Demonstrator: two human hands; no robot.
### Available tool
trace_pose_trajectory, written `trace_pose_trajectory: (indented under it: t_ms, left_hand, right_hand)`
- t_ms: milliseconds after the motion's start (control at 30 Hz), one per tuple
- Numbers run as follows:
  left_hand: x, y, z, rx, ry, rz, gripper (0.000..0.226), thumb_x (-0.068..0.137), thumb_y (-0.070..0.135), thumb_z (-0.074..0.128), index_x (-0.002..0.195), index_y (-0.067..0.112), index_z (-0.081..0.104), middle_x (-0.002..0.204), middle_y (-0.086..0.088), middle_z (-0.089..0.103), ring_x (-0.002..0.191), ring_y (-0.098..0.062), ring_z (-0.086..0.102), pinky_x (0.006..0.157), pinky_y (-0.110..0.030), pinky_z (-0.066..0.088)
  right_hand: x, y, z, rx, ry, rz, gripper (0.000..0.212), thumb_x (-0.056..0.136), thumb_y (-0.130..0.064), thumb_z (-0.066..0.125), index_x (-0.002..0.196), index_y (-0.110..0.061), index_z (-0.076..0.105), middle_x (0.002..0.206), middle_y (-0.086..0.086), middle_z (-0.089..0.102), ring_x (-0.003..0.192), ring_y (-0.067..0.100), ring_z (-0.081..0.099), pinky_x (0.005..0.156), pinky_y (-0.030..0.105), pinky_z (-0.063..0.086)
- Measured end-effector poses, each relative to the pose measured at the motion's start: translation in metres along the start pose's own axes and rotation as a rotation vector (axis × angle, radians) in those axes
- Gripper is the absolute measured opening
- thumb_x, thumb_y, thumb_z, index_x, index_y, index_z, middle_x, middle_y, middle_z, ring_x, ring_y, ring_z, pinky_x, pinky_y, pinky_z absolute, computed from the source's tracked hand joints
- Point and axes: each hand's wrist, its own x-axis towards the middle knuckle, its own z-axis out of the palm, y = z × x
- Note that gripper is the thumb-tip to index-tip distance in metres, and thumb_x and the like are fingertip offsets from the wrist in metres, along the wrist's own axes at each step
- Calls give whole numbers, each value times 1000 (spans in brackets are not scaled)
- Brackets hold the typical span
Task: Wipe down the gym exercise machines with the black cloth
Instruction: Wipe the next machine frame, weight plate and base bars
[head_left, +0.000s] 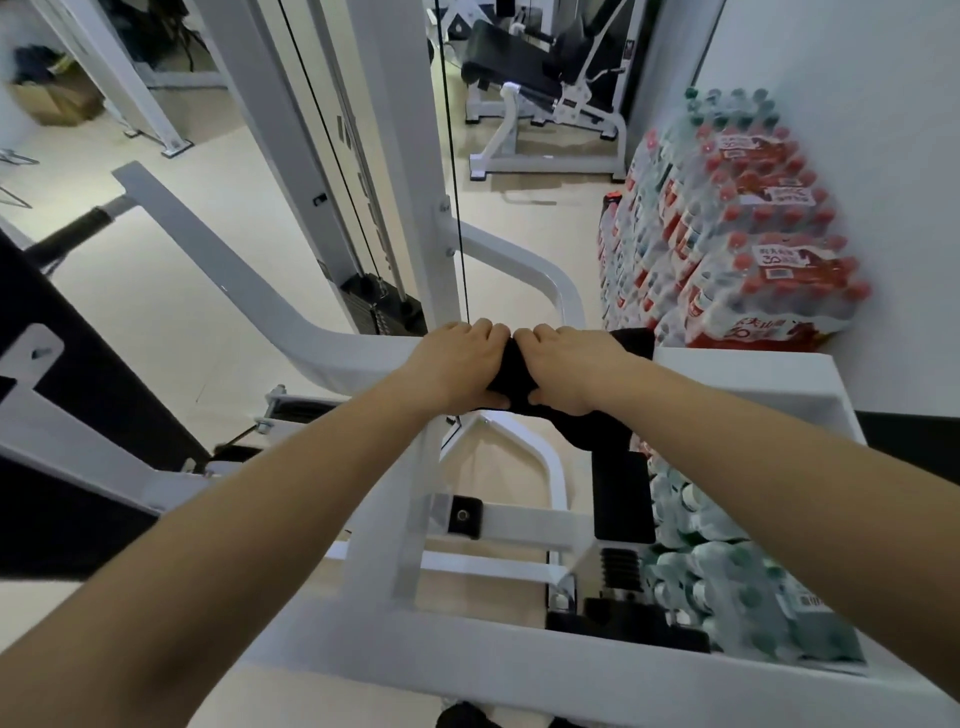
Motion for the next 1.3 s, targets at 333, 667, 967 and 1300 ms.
trace_pose_trajectory:
  t_ms: [333,667,967,1300]
  left_hand:
    - [-14,-41,-14,-166,-210,-171,59,74,58,74,114,23,47,104,7,61,88,-19,61,74,-38,54]
    - [1,-6,-4,-145,-24,-66,67,72,63,73,115,18,49,109,3,59,92,-22,62,71,-38,54]
    - [1,-20,-17,-452,-216,-93,60,75,53,77,124,29,51,105,13,60,95,-15,60,85,-41,52]
    - [84,89,-56,-637,-352,148,44,100,48,52,137,26,48,116,5,62,107,-19,59,91,-34,43]
  right_hand:
    - [19,-35,-1,-5,127,-48,62,93,-55,58,130,-9,38,124,11,52,108,30,56,84,40,45]
    - [1,-7,5,-42,53,56,61,93,-43,62,137,-14,32,127,8,49,112,29,55,71,39,39]
    - [3,30,-9,269,-156,-112,77,93,-59,56,153,-25,22,144,1,44,126,23,50,102,44,44]
    - [-86,144,16,304,-104,97,53,102,-56,32,150,-32,35,142,-4,49,126,19,50,105,45,41]
